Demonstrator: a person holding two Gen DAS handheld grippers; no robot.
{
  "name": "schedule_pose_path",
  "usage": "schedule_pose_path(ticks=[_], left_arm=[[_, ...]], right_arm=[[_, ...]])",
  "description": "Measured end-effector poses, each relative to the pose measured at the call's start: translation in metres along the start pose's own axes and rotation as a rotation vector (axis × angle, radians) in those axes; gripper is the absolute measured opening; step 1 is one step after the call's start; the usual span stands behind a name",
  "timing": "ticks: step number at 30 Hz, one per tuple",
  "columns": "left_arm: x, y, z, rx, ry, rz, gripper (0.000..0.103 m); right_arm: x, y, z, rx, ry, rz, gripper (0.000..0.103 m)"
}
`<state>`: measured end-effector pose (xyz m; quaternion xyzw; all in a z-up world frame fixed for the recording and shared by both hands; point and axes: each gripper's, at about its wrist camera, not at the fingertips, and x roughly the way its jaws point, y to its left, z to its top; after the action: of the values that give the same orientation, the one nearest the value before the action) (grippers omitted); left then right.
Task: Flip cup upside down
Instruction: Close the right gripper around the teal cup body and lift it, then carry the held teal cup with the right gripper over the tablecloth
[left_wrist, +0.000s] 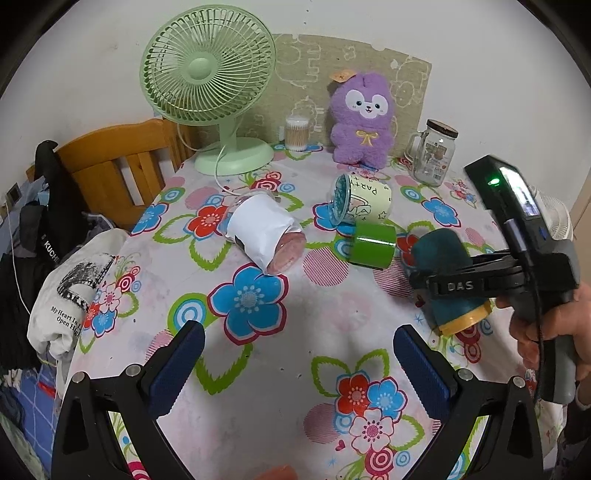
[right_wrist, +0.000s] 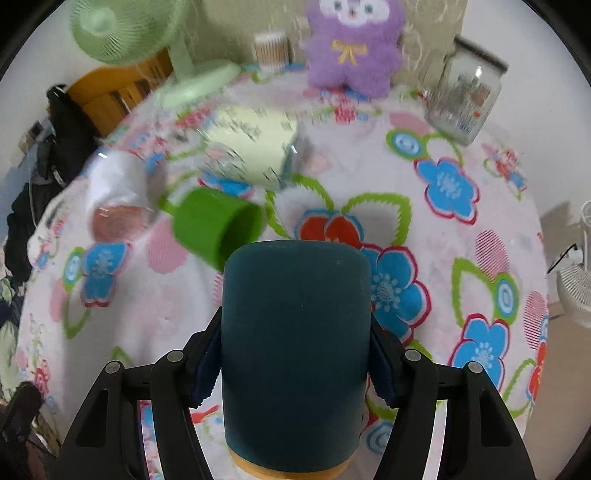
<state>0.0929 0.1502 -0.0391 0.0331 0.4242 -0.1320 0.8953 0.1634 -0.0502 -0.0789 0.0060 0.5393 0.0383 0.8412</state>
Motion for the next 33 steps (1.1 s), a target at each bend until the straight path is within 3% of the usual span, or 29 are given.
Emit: schedule_pose_path(ticks=[6,12,20,33], left_arm=[[-0.019,0.005,-0.004,-0.013,-0.032,-0.022,0.103],[-0.040,0.009,-0.016,-0.001,-0.059,-0.036,0.103],[-0.052,0.009,-0.034,0.010,-0.049,-0.039,0.103],[-0.059,0.015,-0.046,0.005,-0.020,-0.021,0.103]], right_arm=[[-0.053,0.031,-0.031,-0.054,-0.112,0.077,0.068],[-0.072,0.058,-0.067,-0.083,-0.106,0.207,0.068],[-0.068,0.069,-0.100,-0.031,-0.088,0.262,0.068],[-0.031,0.076,-0.098,0.094,0.011,0.343,0.069]])
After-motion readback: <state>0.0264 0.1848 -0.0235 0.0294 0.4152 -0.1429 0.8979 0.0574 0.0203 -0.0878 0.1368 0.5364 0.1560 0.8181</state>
